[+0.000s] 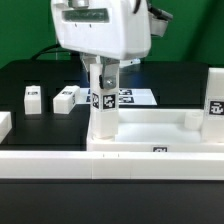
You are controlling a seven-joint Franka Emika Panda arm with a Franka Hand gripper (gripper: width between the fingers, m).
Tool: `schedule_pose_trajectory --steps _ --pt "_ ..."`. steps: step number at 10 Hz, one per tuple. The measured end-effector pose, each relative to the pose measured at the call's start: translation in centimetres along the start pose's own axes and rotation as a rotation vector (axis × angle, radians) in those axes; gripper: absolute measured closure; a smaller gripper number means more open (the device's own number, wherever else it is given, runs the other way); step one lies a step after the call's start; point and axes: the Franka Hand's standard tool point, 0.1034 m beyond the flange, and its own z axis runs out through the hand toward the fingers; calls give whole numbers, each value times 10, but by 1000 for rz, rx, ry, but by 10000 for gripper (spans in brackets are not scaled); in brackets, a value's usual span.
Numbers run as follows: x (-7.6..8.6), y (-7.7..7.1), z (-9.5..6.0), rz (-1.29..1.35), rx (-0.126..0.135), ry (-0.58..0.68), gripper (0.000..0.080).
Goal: Assemble desk
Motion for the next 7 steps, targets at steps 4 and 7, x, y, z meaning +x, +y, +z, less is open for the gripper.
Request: schedule_pose_trajectory --steps 4,7 --pt "-1 0 0 45 -1 -3 442" --pt "-5 1 1 -194 -19 -18 174"
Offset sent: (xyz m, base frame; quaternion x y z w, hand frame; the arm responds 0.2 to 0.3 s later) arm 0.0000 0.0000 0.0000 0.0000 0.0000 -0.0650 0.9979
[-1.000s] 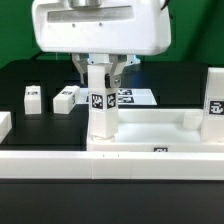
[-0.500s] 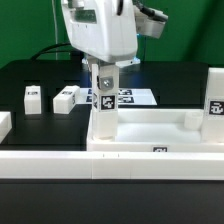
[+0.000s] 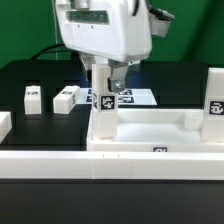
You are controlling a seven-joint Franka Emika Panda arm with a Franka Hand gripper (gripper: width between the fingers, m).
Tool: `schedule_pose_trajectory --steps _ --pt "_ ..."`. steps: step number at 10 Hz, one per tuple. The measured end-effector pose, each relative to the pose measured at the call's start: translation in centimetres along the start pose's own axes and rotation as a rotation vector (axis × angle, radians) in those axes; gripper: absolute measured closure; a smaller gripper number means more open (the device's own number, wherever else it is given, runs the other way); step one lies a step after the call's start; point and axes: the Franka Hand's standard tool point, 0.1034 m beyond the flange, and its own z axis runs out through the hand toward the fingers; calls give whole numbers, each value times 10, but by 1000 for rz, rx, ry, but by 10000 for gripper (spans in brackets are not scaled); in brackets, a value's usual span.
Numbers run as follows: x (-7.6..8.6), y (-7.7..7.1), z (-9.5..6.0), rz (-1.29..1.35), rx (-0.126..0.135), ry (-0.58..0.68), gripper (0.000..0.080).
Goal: Assemble desk
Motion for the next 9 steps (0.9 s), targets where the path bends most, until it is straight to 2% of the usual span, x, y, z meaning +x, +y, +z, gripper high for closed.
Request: schedule_pose_trajectory --steps 1,3,8,9 --pt "-2 0 1 -150 -9 2 174" --pt "-2 0 1 -345 -10 1 154" --pt "-1 1 1 -697 -12 -2 151" --pt "-1 1 1 -831 -41 8 151"
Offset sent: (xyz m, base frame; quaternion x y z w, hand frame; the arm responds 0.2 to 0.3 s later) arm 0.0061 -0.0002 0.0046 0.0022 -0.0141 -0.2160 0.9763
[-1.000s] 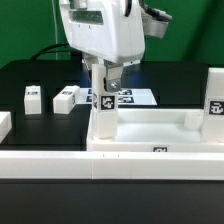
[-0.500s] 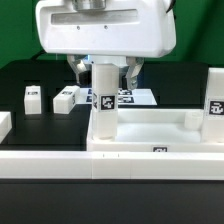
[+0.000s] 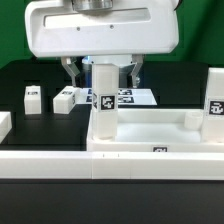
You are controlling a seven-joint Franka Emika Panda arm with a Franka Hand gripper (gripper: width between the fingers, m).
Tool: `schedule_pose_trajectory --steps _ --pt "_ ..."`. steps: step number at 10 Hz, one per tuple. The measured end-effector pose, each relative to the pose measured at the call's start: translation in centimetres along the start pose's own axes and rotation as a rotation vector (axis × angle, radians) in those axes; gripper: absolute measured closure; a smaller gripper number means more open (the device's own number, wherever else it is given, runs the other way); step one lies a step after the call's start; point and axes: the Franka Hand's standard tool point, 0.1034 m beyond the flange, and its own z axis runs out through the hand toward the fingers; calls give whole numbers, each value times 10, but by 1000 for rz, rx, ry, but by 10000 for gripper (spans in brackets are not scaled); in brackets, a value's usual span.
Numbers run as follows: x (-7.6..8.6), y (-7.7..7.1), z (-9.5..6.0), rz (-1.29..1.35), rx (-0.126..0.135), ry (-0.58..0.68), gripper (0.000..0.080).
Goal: Assemble desk
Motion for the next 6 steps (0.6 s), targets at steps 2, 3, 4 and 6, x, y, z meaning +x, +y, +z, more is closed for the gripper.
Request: schedule_pose_trajectory --steps 2,3,4,6 --pt "1 1 -1 -198 -26 -3 151" --pt "3 1 -3 -257 -30 -1 151" --pt "3 0 -3 -356 -41 -4 151" --pt "3 1 -3 -423 -42 -6 248"
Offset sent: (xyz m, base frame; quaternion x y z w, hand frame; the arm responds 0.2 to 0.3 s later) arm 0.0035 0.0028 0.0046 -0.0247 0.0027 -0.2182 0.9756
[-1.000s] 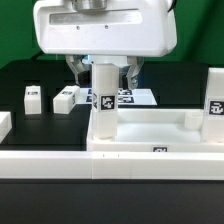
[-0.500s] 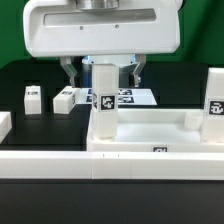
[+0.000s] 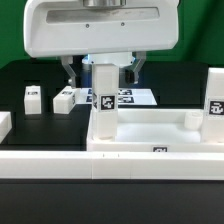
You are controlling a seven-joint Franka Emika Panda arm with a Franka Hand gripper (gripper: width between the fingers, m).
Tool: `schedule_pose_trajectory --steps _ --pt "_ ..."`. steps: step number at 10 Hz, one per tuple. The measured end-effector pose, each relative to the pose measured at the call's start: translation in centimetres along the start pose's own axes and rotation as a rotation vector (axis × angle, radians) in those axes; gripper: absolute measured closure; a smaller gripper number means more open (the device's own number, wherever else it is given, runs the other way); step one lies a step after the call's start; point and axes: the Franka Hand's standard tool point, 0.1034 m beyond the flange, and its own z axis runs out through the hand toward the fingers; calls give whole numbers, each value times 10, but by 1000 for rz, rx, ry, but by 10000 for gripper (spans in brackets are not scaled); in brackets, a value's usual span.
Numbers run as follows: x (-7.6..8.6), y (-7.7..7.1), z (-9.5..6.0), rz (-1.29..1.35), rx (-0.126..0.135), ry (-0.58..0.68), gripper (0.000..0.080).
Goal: Assemble desk
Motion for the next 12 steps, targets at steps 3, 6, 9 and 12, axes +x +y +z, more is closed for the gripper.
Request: schedule_pose_trajectory --steps 3,6,9,12 --pt "0 0 0 10 0 0 511" --pt "0 0 0 23 1 0 511" --pt "-1 2 0 361 36 10 511" --pt "-1 1 1 616 43 7 511"
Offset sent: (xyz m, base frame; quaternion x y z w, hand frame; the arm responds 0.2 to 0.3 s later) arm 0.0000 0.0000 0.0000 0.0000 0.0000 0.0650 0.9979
